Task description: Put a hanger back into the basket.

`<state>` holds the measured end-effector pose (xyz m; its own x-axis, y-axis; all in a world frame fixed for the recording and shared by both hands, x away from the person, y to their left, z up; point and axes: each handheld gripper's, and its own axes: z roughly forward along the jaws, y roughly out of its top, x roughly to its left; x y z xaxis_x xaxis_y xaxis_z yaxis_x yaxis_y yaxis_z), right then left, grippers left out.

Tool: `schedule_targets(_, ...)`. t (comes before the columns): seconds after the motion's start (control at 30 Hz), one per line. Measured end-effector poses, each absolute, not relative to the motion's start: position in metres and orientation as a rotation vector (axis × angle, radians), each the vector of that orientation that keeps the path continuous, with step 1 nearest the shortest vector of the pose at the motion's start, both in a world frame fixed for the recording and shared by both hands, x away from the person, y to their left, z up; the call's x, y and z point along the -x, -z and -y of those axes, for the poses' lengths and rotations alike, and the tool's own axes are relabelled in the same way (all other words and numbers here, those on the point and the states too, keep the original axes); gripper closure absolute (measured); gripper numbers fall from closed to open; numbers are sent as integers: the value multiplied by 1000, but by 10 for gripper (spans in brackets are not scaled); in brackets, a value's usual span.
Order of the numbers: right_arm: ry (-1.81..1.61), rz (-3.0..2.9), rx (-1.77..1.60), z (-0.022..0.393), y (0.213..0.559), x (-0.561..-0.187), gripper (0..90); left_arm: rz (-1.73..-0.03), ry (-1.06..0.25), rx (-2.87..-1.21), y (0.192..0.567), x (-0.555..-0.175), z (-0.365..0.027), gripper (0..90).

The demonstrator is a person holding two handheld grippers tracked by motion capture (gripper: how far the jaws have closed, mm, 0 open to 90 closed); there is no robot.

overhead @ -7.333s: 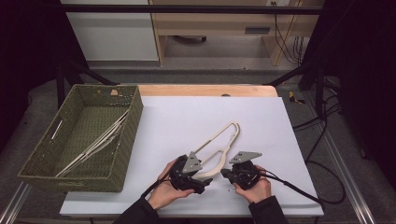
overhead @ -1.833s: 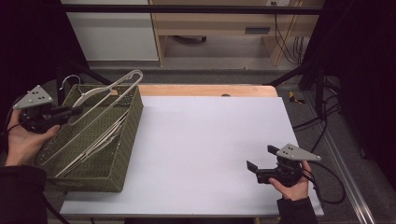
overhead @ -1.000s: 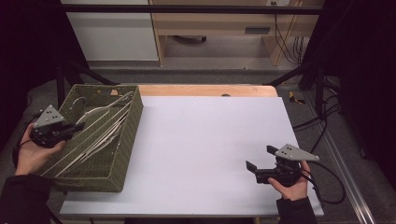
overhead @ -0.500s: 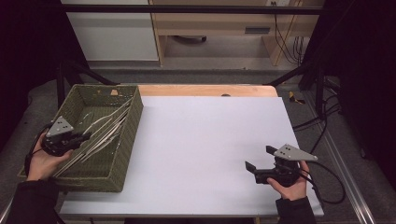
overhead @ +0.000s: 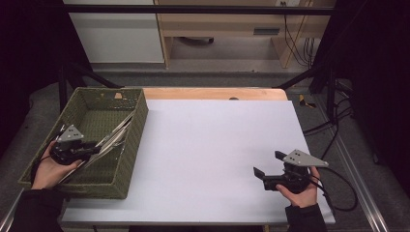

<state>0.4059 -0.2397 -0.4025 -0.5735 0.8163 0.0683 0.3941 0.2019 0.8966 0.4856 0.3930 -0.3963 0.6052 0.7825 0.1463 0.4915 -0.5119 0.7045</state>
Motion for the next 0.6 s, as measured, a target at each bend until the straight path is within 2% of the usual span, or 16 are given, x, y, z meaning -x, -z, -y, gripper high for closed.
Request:
schedule_targets(0.27,-1338,-2059,-1124,240,402,-406,44,-933,-656,-2135,381,-479,-388,556)
schedule_targets(0.6,-1353,-2045,-1118,241,401,-404,42,-936,-695,-1884,351,-463,-374,286)
